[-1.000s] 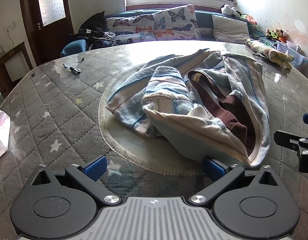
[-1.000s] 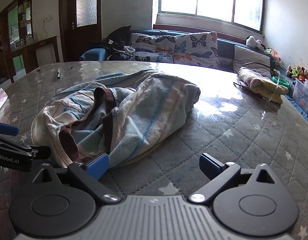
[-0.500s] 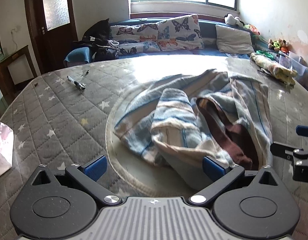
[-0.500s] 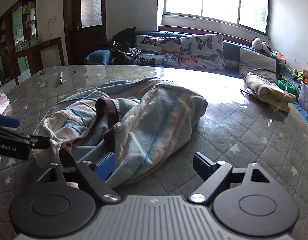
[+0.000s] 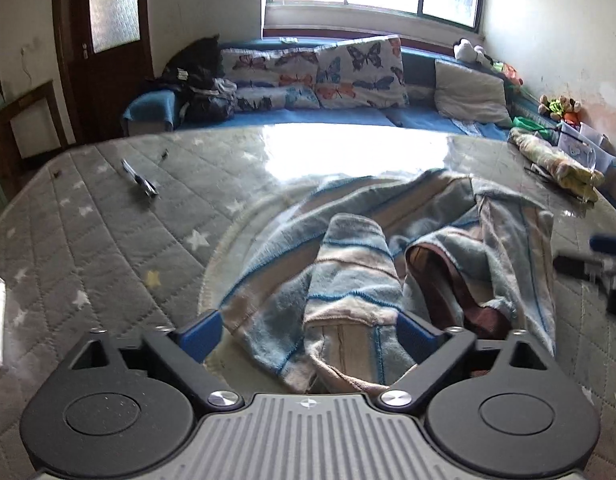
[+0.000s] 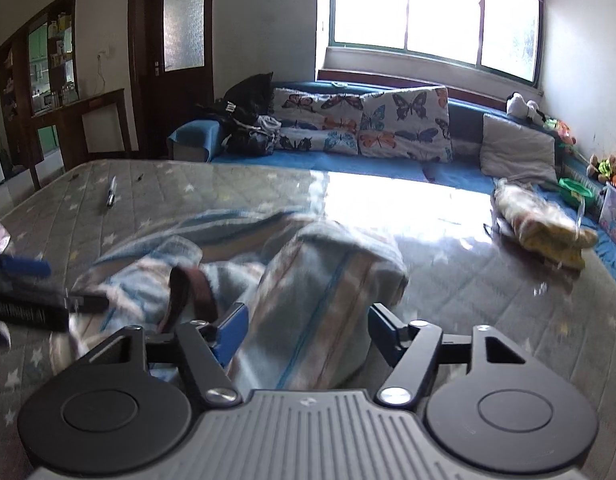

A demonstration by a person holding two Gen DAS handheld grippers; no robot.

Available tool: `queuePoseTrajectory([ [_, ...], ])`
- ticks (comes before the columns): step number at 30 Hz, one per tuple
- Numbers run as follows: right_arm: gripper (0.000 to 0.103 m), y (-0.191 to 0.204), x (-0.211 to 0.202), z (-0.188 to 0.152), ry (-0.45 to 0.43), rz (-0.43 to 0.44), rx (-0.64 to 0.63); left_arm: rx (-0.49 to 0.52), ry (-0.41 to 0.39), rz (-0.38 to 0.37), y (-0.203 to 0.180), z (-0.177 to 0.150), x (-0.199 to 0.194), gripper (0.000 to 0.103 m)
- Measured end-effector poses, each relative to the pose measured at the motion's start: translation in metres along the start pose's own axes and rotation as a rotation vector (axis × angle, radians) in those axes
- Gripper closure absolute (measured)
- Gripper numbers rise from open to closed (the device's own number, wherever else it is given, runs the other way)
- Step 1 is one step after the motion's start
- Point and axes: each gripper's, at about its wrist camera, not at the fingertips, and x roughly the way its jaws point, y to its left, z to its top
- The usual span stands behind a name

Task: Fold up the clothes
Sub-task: 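Grasp the towel edge with the left gripper while the right gripper grasps another edge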

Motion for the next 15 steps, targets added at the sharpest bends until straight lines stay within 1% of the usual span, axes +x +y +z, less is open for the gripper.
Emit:
queuePoseTrajectory([
  [2,0.041,-0.002,0.008,0.01,-0.005,0.0,0.005,-0.01,0.017,-0.027,0.001,-0.002,0.006,0.024],
  [4,0.043,-0.001,0.021,0.022,0.0,0.005,0.003,-0.026,0.026,-0.053,0.004,-0.002,0.009,0.028],
  [6,0.043,0.001,0.03,0.03,0.004,0.006,-0.007,-0.033,0.027,-0.082,0.005,-0.001,0.011,0.037],
  [8,0.044,0.008,0.048,0.039,0.013,0.003,-0.029,-0.041,0.027,-0.108,0.006,0.0,0.011,0.042],
  [9,0.044,0.011,0.055,0.042,0.019,0.001,-0.038,-0.045,0.029,-0.118,0.006,0.0,0.012,0.046],
  [11,0.044,0.016,0.069,0.046,0.032,-0.006,-0.052,-0.054,0.031,-0.135,0.006,0.0,0.012,0.051],
  [15,0.044,0.025,0.093,0.048,0.056,-0.034,-0.08,-0.063,0.034,-0.152,0.007,0.001,0.012,0.056],
])
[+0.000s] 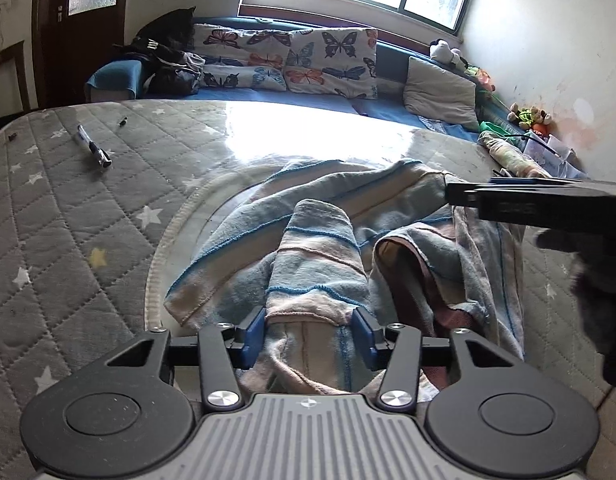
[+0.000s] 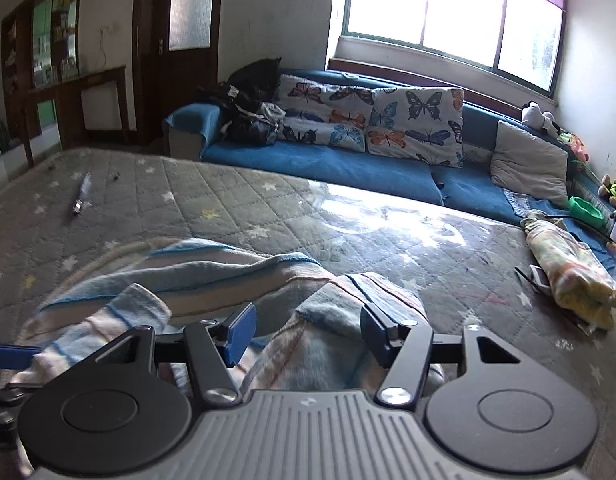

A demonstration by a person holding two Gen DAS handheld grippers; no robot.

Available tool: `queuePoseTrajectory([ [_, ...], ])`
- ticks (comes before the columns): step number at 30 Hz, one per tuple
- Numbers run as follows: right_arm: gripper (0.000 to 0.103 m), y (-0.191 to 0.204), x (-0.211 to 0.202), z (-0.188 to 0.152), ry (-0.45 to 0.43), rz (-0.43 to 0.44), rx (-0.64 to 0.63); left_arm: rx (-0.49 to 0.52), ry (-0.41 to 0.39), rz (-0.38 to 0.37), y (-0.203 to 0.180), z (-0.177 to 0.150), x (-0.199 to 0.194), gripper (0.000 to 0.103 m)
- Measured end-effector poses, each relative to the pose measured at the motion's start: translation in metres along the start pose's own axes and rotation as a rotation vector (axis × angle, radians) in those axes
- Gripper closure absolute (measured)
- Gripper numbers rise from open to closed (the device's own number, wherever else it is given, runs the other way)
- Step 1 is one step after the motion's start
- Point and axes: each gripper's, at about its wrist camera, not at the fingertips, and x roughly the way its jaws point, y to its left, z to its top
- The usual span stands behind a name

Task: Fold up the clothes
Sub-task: 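Grasp the towel edge with the left gripper while the right gripper grasps another edge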

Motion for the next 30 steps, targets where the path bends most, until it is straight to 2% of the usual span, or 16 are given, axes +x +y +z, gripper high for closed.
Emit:
queuePoseTrajectory([
  [4,0.049,0.006,0.011,-0.005,0.014,-0.051,-0.056,-0.002,0.003,-0.003,0.0,0.0,0.001,0.056],
  [6,0.065,0.005,0.013,-0.007,0.022,-0.062,-0.071,-0.003,0.005,-0.001,0.0,-0.001,0.001,0.056],
  [7,0.067,0.003,0.012,-0.009,0.025,-0.066,-0.067,-0.004,0.004,-0.001,0.0,-0.001,0.001,0.056],
  [9,0.079,-0.002,0.008,-0.012,0.021,-0.061,-0.048,-0.002,0.0,-0.001,0.001,-0.001,0.0,0.056],
  [10,0.081,-0.005,0.002,-0.013,0.012,-0.057,-0.033,-0.002,-0.002,-0.001,0.001,-0.001,0.0,0.057],
  [11,0.09,-0.007,-0.003,-0.013,0.002,-0.055,-0.023,-0.001,-0.005,-0.002,0.001,-0.002,0.0,0.062],
  [12,0.093,-0.008,-0.006,-0.013,-0.004,-0.054,-0.017,-0.001,-0.008,-0.004,0.001,-0.002,-0.001,0.067],
  [17,0.095,-0.019,-0.031,-0.018,-0.047,-0.063,0.031,-0.003,-0.032,-0.018,0.001,-0.005,-0.007,0.084],
  [20,0.095,-0.03,-0.05,-0.024,-0.075,-0.068,0.077,-0.007,-0.05,-0.024,0.002,-0.008,-0.014,0.089],
  [26,0.096,-0.049,-0.091,-0.052,-0.103,-0.075,0.153,-0.033,-0.09,-0.033,0.009,-0.017,-0.036,0.092],
  [30,0.101,-0.063,-0.113,-0.08,-0.093,-0.082,0.215,-0.033,-0.126,-0.022,0.012,-0.026,-0.058,0.093],
])
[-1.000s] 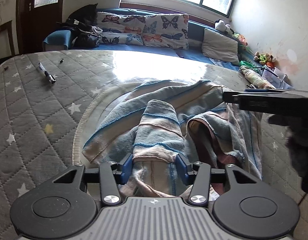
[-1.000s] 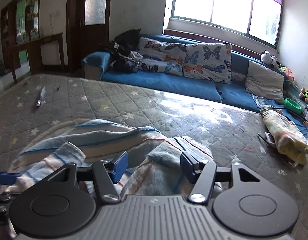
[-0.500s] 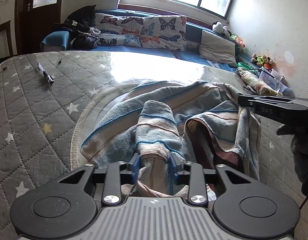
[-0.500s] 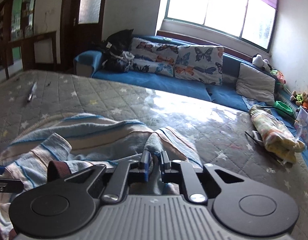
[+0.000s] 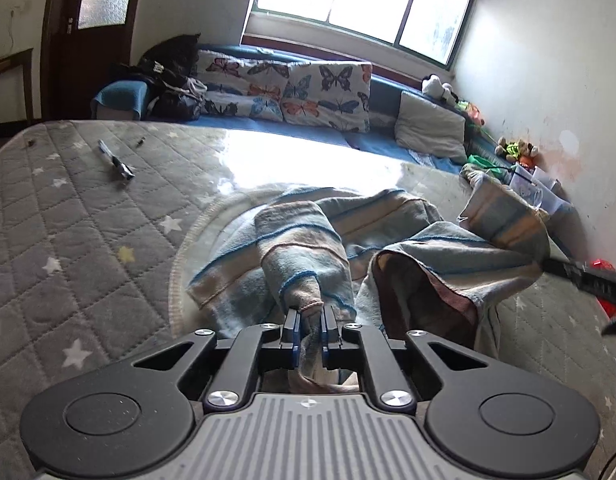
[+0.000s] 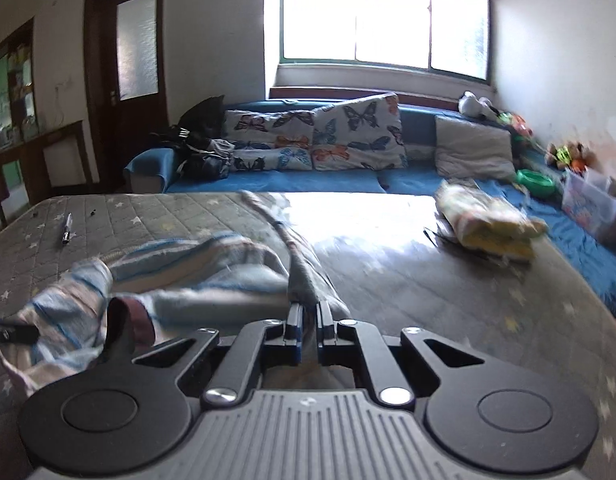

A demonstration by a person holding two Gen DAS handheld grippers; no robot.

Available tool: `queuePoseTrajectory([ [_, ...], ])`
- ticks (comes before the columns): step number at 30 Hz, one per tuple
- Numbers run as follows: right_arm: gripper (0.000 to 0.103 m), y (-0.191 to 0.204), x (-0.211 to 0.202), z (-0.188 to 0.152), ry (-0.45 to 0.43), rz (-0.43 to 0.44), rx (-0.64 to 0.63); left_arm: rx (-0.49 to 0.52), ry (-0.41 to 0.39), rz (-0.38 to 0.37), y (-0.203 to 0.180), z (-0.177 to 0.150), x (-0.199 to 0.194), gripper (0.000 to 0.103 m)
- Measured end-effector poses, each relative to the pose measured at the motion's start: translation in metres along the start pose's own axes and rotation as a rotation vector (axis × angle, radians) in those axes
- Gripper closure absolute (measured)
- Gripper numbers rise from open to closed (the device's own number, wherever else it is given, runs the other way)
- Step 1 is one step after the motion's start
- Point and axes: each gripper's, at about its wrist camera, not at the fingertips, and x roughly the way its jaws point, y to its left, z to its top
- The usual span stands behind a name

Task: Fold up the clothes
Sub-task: 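Lift and pull the towel edges apart with both grippers to unfold it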

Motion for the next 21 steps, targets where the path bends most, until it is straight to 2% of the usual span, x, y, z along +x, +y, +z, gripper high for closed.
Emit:
queuePoseTrajectory([
  [6,0.101,-0.02,-0.02,-0.03,0.051,-0.015,0.06,-0.025,-0.026,0.02,0.012,-0.012,-0.031,0.093],
  [11,0.096,-0.007,-0.026,-0.03,0.026,-0.01,-0.032,-0.05,-0.014,0.03,0.019,-0.029,-0.044,0.093],
  [15,0.069,0.009,-0.02,-0.01,-0.02,0.005,-0.087,-0.088,-0.007,0.034,0.024,-0.038,-0.049,0.093],
  [21,0.064,0.032,0.015,0.008,-0.018,-0.042,-0.203,-0.134,-0.011,0.041,0.031,-0.042,-0.055,0.093],
])
